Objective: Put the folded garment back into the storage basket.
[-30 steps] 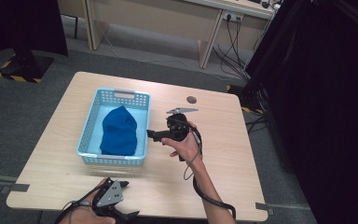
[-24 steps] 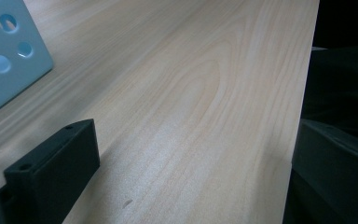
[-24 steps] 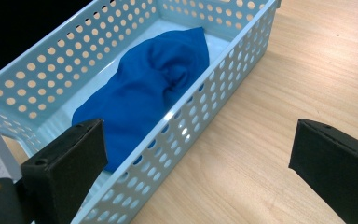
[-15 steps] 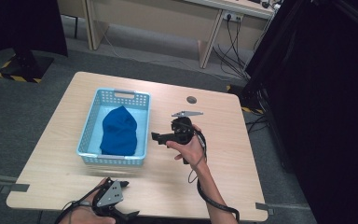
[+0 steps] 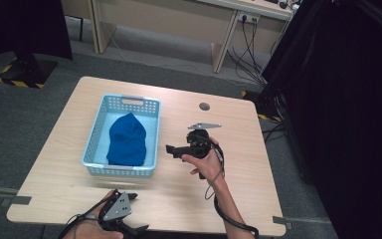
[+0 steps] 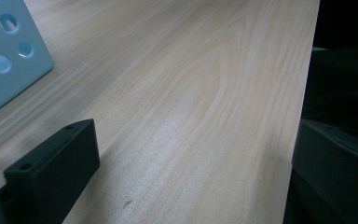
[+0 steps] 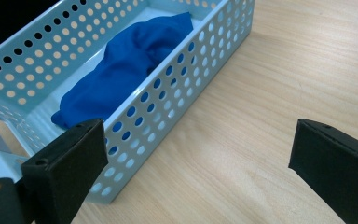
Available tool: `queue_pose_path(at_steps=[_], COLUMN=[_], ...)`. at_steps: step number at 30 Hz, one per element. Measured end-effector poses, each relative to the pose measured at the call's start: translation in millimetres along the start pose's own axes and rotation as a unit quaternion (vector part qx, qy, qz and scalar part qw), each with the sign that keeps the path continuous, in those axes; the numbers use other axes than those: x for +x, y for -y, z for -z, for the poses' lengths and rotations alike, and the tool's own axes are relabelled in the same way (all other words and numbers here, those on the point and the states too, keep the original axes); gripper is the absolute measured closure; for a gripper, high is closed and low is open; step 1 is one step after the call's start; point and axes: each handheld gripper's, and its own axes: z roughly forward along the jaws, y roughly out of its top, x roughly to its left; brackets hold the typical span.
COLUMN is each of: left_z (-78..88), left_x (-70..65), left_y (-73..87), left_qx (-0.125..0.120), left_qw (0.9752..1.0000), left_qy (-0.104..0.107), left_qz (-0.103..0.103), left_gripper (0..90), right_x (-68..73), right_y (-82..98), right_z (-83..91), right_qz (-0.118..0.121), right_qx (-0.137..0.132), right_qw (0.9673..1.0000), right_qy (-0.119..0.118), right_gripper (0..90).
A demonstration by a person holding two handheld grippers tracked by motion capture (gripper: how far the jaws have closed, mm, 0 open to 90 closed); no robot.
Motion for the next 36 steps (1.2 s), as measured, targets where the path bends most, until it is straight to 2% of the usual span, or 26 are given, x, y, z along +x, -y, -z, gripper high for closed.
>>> queue_pose_path(at_steps=[9, 36], left_z=[-0.6, 0.0], left_x=[-1.2, -0.7], left_y=[0.3, 0.2], left_qx=[0.001, 0.003], left_qw=[0.9999, 1.0000], left_qy=[0.011, 0.001], left_qz=[0.007, 0.006], left_gripper=[0.0, 0.0], right_x=[-2.2, -15.1], right_y=[7.7, 25.9], right_z=[0.5, 10.3], right_qz=[0.001, -0.003], right_qx=[0.001, 0.013], right_qw=[1.0000, 0.9998], right_qy=[-0.002, 0.012], right_gripper=[4.6, 5.0])
